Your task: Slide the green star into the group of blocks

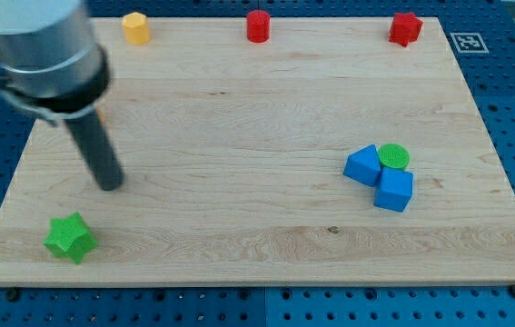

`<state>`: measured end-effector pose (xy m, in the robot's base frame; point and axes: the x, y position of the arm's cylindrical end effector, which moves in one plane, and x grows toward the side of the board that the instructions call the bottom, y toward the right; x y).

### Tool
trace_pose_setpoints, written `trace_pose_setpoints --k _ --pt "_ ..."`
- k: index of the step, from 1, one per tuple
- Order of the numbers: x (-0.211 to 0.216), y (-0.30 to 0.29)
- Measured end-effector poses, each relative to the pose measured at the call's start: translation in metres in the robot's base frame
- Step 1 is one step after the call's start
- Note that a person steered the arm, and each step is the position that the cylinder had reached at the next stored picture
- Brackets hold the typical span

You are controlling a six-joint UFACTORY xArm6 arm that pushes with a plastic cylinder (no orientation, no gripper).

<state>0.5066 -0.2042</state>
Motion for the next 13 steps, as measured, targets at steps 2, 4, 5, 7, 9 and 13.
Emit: trace_pose_setpoints --k 2,4,5,7,9,13 --pt "0.020 -0.101" --pt "0.106 -0.100" --pt "0.106 -0.100" --pt "0.093 -0.045" --pt "0.092 0.035" --pt "0.032 0.051"
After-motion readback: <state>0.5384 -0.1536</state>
